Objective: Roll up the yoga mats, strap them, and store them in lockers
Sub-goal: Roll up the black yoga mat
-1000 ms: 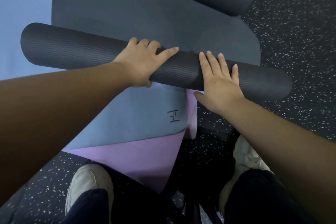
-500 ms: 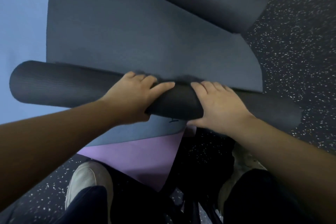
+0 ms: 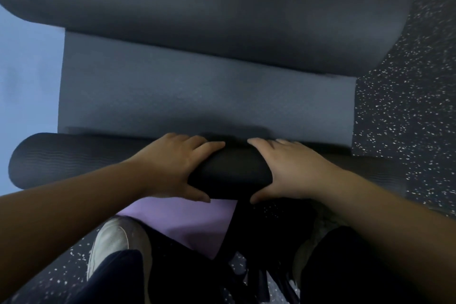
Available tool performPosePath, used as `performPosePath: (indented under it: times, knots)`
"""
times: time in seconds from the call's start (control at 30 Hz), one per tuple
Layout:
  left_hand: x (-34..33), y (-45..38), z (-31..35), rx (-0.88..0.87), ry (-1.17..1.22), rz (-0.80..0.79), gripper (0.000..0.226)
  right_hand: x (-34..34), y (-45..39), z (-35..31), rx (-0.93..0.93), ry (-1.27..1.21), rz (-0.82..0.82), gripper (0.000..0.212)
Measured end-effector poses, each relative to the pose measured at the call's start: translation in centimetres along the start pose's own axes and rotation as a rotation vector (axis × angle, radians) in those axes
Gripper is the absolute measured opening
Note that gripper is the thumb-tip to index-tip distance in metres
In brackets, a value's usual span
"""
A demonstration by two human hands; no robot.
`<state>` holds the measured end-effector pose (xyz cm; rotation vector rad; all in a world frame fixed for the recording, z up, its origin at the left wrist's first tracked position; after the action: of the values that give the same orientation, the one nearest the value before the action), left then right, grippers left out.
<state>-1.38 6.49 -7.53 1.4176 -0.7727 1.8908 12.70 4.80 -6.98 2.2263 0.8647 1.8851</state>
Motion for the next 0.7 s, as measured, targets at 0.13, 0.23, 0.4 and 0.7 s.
performPosePath:
  times: [0.13,0.23,0.4,0.7]
  knots:
    - [0.2,-0.5,-0.6,0.037,0.007,-0.025,0.098,0.3,0.1,0.7,-0.047,-0.08,0.039,0.114]
    - [0.2,-0.9,-0.8,0.01,-0.007,-0.02,0.091,0.8,-0.1,1.2,-0.073,-0.077,0.051,0.119]
    - [0.7,-1.6,-0.4,-0.037,-0.006,0.023,0.077,0.9,-0.4,2.2,-0.136,-0.088,0.076,0.118]
    - [1.5,-2.7,0.4,-0.076,-0.037,0.1,0.065,3.0,-1.5,4.2,-0.268,-0.143,0.231,0.094]
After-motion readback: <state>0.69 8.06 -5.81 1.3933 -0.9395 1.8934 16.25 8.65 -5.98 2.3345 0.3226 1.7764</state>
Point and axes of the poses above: each hand's wrist, its own y-axis away from the middle knuckle, its own x-axis out of the back of the hand, z = x × y, the point moved 9 cm from there along -y, towards the middle knuckle, and after that the axes turned 14 degrees about z, right-handed, at the moved point
